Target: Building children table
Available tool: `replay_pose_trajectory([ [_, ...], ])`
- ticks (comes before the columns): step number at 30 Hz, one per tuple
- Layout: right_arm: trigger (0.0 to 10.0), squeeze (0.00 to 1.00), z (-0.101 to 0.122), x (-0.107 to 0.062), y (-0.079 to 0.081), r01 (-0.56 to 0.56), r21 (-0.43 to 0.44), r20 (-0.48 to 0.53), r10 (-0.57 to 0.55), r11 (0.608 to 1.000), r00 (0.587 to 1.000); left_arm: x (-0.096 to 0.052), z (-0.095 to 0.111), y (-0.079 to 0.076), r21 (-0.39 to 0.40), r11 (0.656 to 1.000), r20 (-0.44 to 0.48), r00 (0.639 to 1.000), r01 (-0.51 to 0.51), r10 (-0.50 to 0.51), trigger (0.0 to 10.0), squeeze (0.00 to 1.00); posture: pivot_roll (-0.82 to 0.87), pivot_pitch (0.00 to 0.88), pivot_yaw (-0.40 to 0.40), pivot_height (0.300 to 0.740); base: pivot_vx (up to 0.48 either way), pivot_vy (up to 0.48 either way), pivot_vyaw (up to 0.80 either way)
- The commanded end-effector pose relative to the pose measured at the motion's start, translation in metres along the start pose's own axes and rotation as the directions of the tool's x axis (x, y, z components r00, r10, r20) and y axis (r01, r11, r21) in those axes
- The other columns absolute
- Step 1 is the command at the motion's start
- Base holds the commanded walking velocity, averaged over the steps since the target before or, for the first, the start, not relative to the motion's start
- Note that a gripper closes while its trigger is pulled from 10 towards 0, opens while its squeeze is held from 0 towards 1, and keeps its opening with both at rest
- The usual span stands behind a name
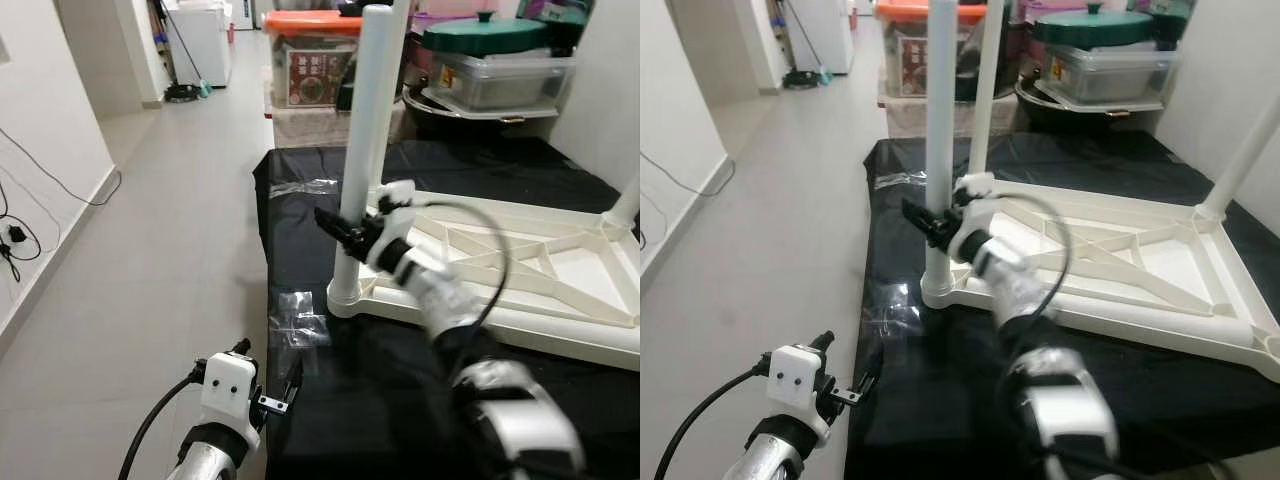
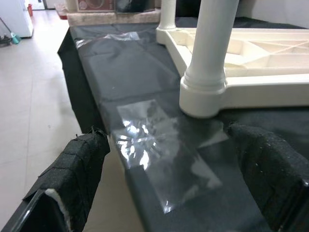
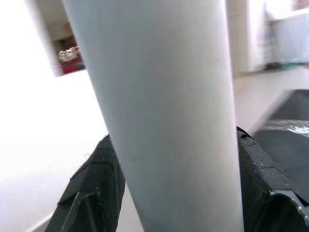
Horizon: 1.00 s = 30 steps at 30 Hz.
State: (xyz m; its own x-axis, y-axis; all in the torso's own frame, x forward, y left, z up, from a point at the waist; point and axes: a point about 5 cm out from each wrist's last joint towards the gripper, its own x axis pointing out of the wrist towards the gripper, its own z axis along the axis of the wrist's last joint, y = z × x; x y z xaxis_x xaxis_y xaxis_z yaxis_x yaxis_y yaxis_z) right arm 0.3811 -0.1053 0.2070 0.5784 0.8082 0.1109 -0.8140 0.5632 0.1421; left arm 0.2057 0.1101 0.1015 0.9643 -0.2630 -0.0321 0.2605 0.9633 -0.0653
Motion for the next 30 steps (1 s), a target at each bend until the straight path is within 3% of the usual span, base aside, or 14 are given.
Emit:
replay_pose_trajectory([
  [1,10.0,0.00,-0.008,0.012,0.016,-0.145,0.036,-0.037,0.146,0.989,0.989,-0.001,-0.003,0.002,-0.007,1.000,-0.013,1.000,-0.005,0.004,10.0,0.00,-0.02,0.000,-0.009,0.740,0.000,0.000,0.00],
  [3,10.0,0.00,-0.003,0.009,0.022,-0.352,0.039,-0.100,0.354,0.935,0.930,0.000,-0.003,0.002,-0.005,1.000,-0.011,1.000,-0.005,0.005,10.0,0.00,-0.01,0.000,-0.016,0.740,0.000,0.000,0.00],
  [4,10.0,0.00,-0.002,0.005,0.028,-0.500,0.059,-0.162,0.502,0.864,0.850,0.000,-0.003,0.002,-0.004,1.000,-0.007,1.000,-0.009,0.009,10.0,0.00,-0.01,0.000,-0.022,0.740,0.000,0.000,0.00],
  [11,10.0,0.00,-0.001,0.008,0.031,-0.559,0.059,-0.192,0.559,0.827,0.807,0.000,-0.003,0.002,-0.004,1.000,-0.007,1.000,-0.011,0.011,10.0,0.00,0.01,0.000,-0.015,0.740,0.000,0.000,0.00],
  [12,10.0,0.00,0.000,0.012,0.034,-0.610,0.066,-0.212,0.608,0.790,0.765,-0.001,-0.003,0.003,-0.002,1.000,-0.010,1.000,-0.008,0.008,10.0,0.00,0.03,0.000,-0.012,0.740,0.000,0.000,0.00],
  [17,10.0,0.00,-0.001,0.012,0.036,-0.641,0.080,-0.224,0.641,0.763,0.734,-0.001,-0.003,0.003,0.000,1.000,-0.010,1.000,-0.009,0.009,10.0,0.00,0.04,0.000,-0.016,0.740,0.000,0.000,0.00],
  [18,9.3,0.00,-0.001,0.012,0.037,-0.659,0.091,-0.229,0.659,0.747,0.716,-0.001,-0.003,0.003,0.000,1.000,-0.010,1.000,-0.011,0.011,10.0,0.00,0.04,0.000,-0.016,0.740,0.000,0.000,0.00],
  [19,9.3,0.00,-0.001,0.012,0.037,-0.659,0.091,-0.229,0.659,0.747,0.716,-0.001,-0.003,0.003,0.000,1.000,-0.010,1.000,-0.011,0.011,10.0,0.00,0.04,0.000,-0.016,0.740,0.000,0.000,0.00],
  [20,0.0,0.00,-0.001,0.011,0.037,-0.671,0.103,-0.228,0.675,0.734,0.702,-0.001,-0.002,0.003,0.000,1.000,-0.010,1.000,-0.012,0.012,10.0,0.00,0.04,0.000,-0.016,0.740,0.000,0.000,0.00],
  [22,0.0,0.00,0.000,0.010,0.037,-0.680,0.107,-0.219,0.684,0.725,0.695,-0.001,-0.003,0.002,-0.001,1.000,-0.011,1.000,-0.011,0.011,10.0,0.00,0.03,0.000,-0.018,0.740,0.000,0.000,0.00],
  [24,0.0,0.00,0.001,0.011,0.034,-0.644,0.076,-0.191,0.645,0.761,0.740,-0.001,-0.003,0.002,-0.003,1.000,-0.012,1.000,-0.010,0.010,10.0,0.00,0.03,0.000,-0.018,0.740,0.000,0.000,0.00],
  [27,0.0,0.00,0.001,0.012,0.034,-0.630,0.066,-0.181,0.631,0.773,0.755,-0.001,-0.003,0.002,-0.004,1.000,-0.013,1.000,-0.009,0.009,10.0,0.00,0.03,0.000,-0.018,0.740,0.000,0.000,0.00],
  [30,0.0,0.00,-0.007,0.018,0.030,-0.494,-0.007,-0.136,0.488,0.870,0.862,-0.001,-0.003,0.002,-0.006,1.000,-0.014,1.000,-0.009,0.009,10.0,0.00,0.03,0.000,-0.016,0.740,0.000,0.000,0.00],
])
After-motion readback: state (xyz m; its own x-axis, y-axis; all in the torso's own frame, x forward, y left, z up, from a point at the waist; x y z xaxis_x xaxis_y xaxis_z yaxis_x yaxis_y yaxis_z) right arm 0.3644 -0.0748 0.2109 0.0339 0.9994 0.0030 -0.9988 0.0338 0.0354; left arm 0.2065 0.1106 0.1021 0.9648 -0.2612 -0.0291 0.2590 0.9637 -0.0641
